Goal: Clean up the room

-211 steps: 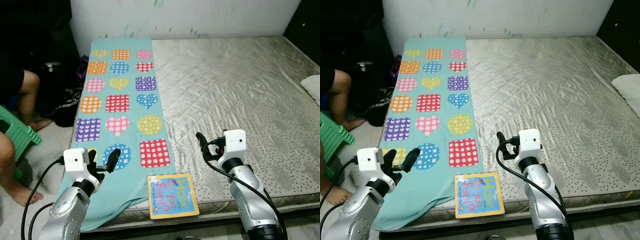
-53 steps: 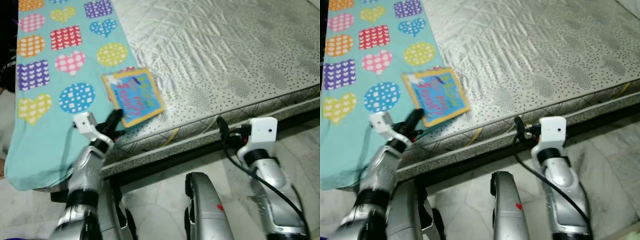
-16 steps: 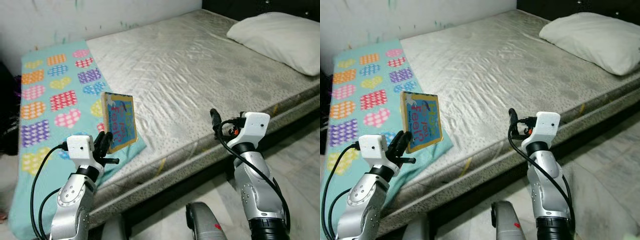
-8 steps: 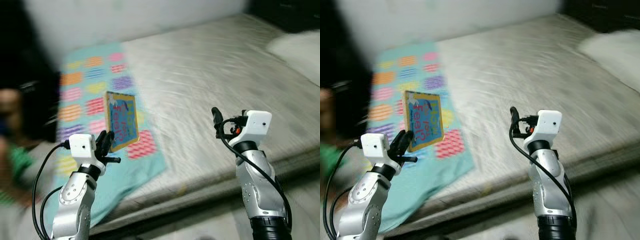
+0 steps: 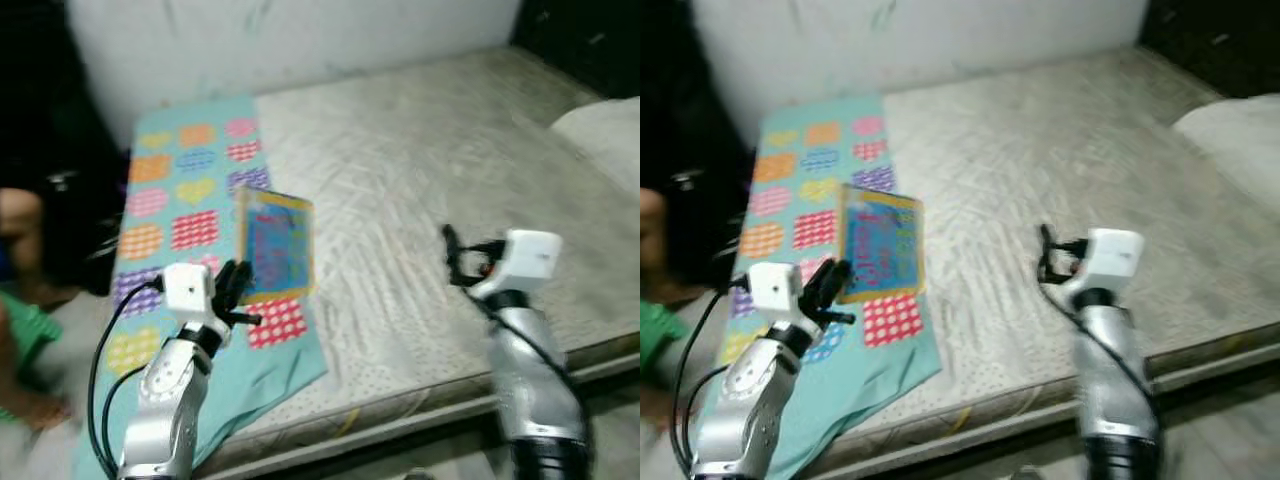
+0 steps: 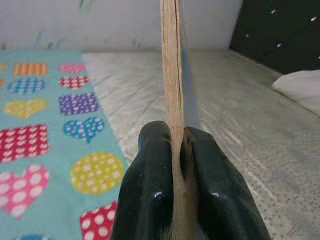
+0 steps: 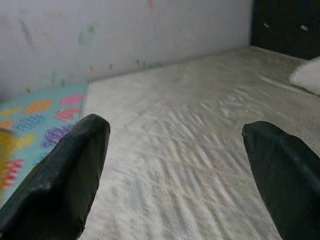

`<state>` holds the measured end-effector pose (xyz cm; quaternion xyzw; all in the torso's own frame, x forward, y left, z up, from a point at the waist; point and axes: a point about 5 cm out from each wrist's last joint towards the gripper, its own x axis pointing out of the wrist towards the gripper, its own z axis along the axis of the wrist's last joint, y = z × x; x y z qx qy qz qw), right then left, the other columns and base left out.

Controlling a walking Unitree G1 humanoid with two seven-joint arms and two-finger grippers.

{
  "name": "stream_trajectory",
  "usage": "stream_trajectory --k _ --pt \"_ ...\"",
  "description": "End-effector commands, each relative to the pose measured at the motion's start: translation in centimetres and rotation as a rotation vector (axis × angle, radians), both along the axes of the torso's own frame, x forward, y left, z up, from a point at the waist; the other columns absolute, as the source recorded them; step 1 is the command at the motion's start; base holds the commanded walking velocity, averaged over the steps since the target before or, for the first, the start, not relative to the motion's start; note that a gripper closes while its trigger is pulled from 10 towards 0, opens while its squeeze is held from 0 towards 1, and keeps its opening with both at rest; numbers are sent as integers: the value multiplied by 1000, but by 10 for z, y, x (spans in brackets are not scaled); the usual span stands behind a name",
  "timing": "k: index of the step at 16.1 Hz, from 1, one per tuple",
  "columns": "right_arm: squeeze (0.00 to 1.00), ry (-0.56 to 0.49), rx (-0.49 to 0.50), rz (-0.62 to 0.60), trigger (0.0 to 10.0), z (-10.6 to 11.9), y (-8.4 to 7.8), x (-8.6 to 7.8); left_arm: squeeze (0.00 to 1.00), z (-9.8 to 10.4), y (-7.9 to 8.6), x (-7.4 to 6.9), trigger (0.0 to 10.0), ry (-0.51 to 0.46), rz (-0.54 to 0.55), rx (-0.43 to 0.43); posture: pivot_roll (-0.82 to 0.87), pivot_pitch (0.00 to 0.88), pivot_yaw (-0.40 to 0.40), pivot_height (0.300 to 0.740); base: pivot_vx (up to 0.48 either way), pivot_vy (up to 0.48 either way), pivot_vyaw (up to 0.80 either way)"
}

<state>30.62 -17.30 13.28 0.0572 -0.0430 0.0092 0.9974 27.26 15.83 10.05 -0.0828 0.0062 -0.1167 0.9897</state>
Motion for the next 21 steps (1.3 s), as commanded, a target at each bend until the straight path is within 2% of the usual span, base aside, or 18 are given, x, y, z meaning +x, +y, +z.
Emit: stream_trajectory --k 1,2,3,4,5,6,11,16,19,21 --pt "0 -10 -1 29 10000 2 9 1 0 3 22 -3 196 -18 86 29 -219 0 98 740 0 0 0" --pt "0 -5 -6 27 10000 1 9 1 0 1 22 -3 0 -13 87 33 -217 0 98 740 0 0 0" --pt "0 -11 1 25 10000 0 9 0 0 1 23 -2 2510 -6 96 44 -217 0 98 740 0 0 0" --pt "0 -11 1 25 10000 -1 9 0 0 -1 24 -2 4235 7 107 58 -217 0 98 740 0 0 0" --pt "0 -10 2 23 10000 -2 9 -1 0 -1 25 -2 9137 9 118 66 -214 0 96 740 0 0 0" --pt "0 -9 3 21 10000 -3 9 -2 0 -1 27 -1 10000 7 138 80 -212 0 96 740 0 0 0" --pt "0 -10 22 33 10000 -5 17 -1 0 4 29 2 10000 -16 175 118 -208 0 94 740 0 0 0" --pt "0 -16 -14 43 10000 -4 16 -1 0 5 29 6 10000 -18 192 124 -209 0 91 740 0 0 0" --pt "0 -18 -11 43 10000 -4 16 -1 0 6 26 7 10000 -23 163 117 -211 0 91 740 0 0 800" --pt "0 -16 -7 44 10000 -5 17 -1 0 6 24 8 10000 -20 153 90 -211 0 89 740 0 0 225"
